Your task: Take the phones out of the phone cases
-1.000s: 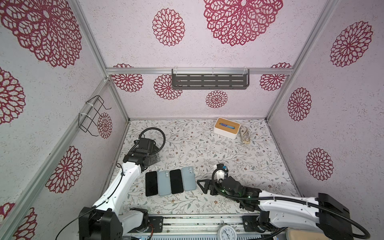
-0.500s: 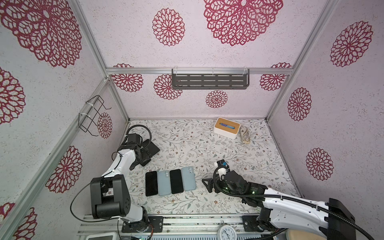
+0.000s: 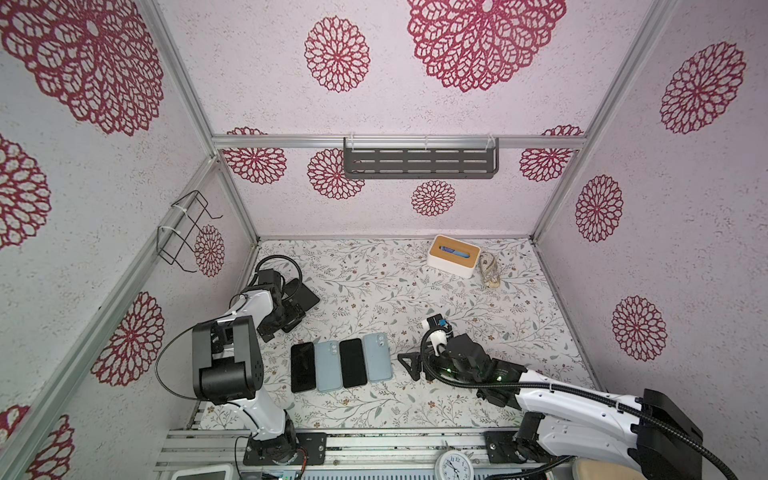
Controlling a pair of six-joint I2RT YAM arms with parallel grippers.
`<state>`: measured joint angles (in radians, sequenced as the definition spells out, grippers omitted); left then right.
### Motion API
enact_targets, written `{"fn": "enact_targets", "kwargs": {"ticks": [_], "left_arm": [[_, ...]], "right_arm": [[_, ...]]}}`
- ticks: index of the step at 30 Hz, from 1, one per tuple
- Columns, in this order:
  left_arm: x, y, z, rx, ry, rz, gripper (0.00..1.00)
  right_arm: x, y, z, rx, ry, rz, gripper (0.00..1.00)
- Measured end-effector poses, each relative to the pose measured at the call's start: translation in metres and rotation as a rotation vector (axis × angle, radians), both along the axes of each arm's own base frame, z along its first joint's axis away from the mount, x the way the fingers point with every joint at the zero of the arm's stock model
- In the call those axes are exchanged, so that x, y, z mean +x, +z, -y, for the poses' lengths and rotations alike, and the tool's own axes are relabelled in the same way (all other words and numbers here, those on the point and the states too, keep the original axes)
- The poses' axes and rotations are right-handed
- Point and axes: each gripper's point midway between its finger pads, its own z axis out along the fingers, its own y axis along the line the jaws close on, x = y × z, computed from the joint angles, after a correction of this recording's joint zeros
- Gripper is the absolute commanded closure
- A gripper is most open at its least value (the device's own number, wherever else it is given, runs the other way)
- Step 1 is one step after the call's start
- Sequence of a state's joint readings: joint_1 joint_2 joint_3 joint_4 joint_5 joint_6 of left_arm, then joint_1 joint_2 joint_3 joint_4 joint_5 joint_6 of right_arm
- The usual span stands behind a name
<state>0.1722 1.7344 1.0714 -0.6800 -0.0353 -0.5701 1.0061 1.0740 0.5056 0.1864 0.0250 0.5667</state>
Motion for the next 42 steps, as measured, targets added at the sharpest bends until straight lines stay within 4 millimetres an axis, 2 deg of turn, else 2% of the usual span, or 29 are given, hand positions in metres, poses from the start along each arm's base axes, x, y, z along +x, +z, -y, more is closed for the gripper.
{"fn": "enact_targets", "kwargs": {"ticks": [6,22,31,37,42], "left_arm": [[0.01,-0.009,-0.001,-0.007,0.003,-0.012,0.03],[0.037,-0.018,-0.011,0.013,0.012,-0.023,0.01],[0.042,-0.018,-0.022,0.015,0.037,-0.023,0.11],[0.046,-0.019,-0.028,0.004,0.051,-0.027,0.24],[0.047,-0.018,-0.032,-0.015,0.065,-0.029,0.29]], "right_arm": [[0.0,-0.006,-0.004,0.003,0.012,-0.008,0.01],[0.001,-0.009,-0.009,0.016,0.024,-0.008,0.01],[0.001,-0.014,-0.01,0.004,0.024,-0.015,0.01],[0.002,-0.019,-0.011,-0.004,0.023,-0.021,0.01],[0.003,-0.026,-0.013,-0.017,0.028,-0.035,0.01]]}}
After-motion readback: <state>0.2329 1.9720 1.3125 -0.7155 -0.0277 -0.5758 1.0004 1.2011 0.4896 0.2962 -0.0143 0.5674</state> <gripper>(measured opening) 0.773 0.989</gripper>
